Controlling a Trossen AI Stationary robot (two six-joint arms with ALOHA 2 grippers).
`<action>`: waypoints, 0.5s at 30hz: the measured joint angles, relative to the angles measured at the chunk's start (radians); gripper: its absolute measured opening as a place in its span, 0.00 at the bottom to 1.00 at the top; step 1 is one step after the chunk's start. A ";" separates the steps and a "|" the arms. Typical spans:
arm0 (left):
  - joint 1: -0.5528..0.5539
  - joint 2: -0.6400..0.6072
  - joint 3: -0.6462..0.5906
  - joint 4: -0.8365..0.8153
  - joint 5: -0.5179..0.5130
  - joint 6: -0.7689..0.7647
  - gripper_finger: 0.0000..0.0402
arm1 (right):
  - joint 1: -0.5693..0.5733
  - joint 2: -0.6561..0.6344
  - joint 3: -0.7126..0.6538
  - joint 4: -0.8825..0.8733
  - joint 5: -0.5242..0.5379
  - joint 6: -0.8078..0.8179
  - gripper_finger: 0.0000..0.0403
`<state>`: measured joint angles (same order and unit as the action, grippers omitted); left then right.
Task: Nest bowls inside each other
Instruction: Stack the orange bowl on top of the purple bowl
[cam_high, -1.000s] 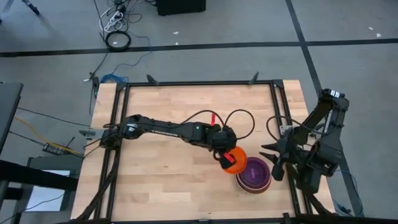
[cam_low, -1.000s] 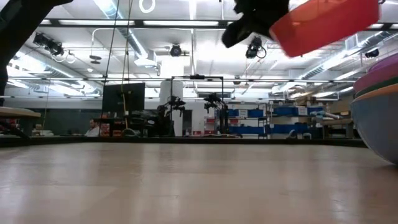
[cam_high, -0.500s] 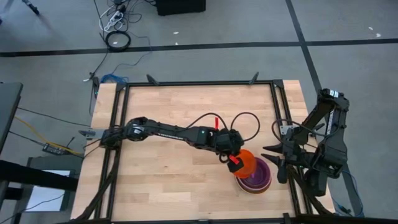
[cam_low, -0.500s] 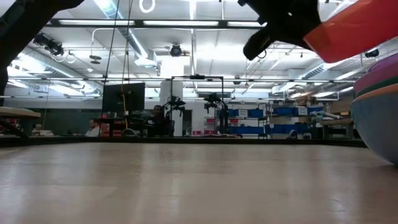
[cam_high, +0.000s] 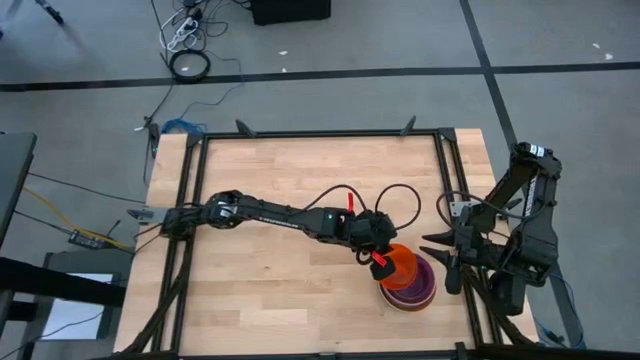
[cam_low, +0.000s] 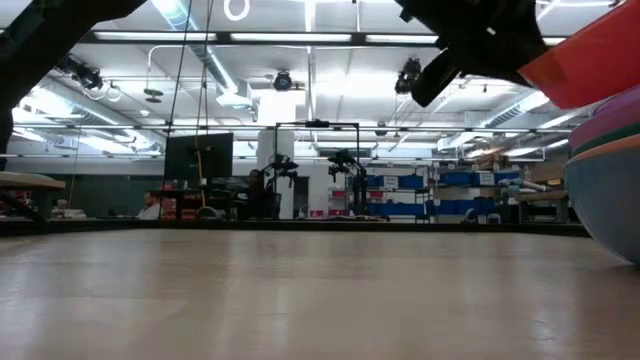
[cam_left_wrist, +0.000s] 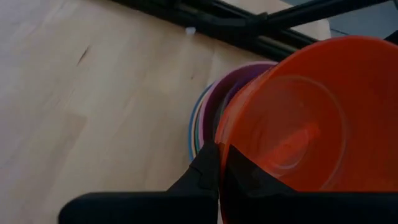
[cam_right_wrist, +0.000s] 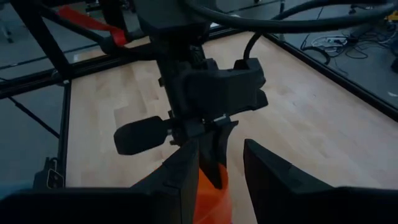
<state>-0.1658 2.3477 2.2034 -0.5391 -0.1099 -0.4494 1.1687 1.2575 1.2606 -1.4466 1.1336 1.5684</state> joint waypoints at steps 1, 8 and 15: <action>0.000 0.001 -0.001 0.010 0.002 0.001 0.01 | 0.000 0.000 0.000 0.001 0.000 0.000 0.28; 0.000 0.001 -0.001 0.093 0.019 0.026 0.01 | 0.000 0.000 0.000 -0.003 0.000 0.000 0.28; 0.002 0.031 0.001 0.138 0.031 0.028 0.01 | 0.000 0.000 0.000 -0.003 0.000 0.000 0.28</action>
<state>-0.1638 2.3784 2.2044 -0.4009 -0.0788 -0.4213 1.1687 1.2575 1.2606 -1.4494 1.1333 1.5684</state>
